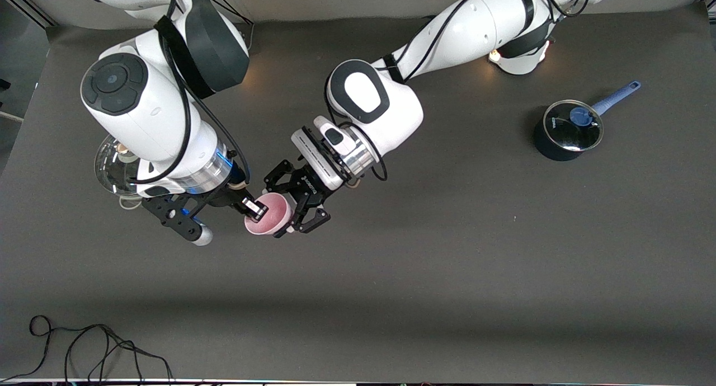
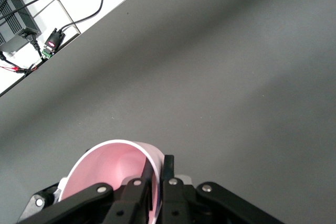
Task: Transfer pink cup from left to right arm
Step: 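Close the right gripper on the cup rim and open the left gripper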
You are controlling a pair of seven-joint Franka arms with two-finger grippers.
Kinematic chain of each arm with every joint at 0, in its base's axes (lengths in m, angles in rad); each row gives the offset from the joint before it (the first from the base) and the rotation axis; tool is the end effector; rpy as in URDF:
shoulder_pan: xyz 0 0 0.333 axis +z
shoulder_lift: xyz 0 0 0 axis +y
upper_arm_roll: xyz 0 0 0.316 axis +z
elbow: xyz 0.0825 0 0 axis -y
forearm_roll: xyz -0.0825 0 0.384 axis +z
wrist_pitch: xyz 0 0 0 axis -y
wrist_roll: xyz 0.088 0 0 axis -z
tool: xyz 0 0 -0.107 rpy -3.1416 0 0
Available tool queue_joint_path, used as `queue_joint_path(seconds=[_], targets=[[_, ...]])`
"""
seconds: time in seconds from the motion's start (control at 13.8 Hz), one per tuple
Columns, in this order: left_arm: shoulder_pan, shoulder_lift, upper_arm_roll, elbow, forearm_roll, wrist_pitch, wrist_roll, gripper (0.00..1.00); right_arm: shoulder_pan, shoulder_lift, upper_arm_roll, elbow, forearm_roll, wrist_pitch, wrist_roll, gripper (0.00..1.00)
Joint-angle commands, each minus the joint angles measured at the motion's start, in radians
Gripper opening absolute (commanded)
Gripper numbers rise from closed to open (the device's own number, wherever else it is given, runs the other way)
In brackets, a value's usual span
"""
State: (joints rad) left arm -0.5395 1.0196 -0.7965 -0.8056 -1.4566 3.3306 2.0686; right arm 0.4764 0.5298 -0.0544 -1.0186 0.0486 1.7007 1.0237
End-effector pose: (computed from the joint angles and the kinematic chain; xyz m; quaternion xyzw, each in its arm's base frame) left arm 0.5731 -0.5550 0.4281 0.6876 -0.3292 0.5763 0.2944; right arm 0.6464 0.3081 0.5630 -0.9533 0.2921 -0.0501 0.0586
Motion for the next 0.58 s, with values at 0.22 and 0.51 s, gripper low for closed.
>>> queue_joint_path(seconds=[0.22, 0.51], targets=[[-0.013, -0.012, 0.026, 0.005, 0.008, 0.001, -0.016, 0.99, -0.018, 0.003, -0.044, 0.026, -0.032, -0.009, -0.042, 0.00], [-0.014, -0.013, 0.037, 0.003, 0.018, 0.000, -0.019, 1.00, -0.035, 0.003, -0.061, 0.028, -0.033, 0.000, -0.045, 0.00]])
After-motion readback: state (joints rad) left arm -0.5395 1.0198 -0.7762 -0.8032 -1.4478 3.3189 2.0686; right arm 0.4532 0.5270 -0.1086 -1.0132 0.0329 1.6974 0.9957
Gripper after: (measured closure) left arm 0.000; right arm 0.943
